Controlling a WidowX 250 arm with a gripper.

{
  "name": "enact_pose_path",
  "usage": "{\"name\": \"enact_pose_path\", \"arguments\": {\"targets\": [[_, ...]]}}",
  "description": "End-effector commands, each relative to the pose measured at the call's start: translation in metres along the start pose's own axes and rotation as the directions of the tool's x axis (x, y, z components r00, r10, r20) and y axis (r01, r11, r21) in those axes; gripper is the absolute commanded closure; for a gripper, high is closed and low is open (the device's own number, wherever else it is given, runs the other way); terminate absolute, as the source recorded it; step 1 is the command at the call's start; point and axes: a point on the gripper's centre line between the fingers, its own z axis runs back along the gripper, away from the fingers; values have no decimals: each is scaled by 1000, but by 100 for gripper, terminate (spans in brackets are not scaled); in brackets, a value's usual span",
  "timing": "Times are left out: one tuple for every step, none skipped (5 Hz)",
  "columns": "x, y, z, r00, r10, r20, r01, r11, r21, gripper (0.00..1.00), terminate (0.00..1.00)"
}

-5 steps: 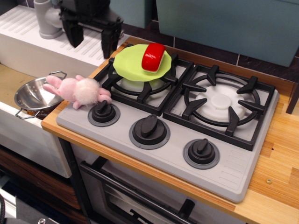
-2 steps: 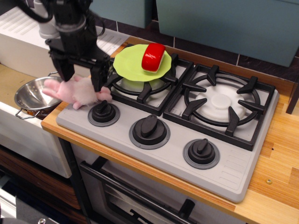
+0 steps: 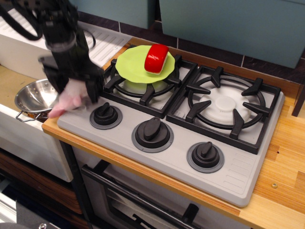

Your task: End effector transition from object to object

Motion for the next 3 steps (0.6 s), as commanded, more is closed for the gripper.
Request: {"name": "enact_pose_path", "arguments": {"targets": [[17,-1,-4,1000,-20,-9,20,1000,-21,0,0],[17,-1,-4,1000,-20,-9,20,1000,-21,0,0],[17,-1,-4,1000,-20,-9,20,1000,-21,0,100]]}}
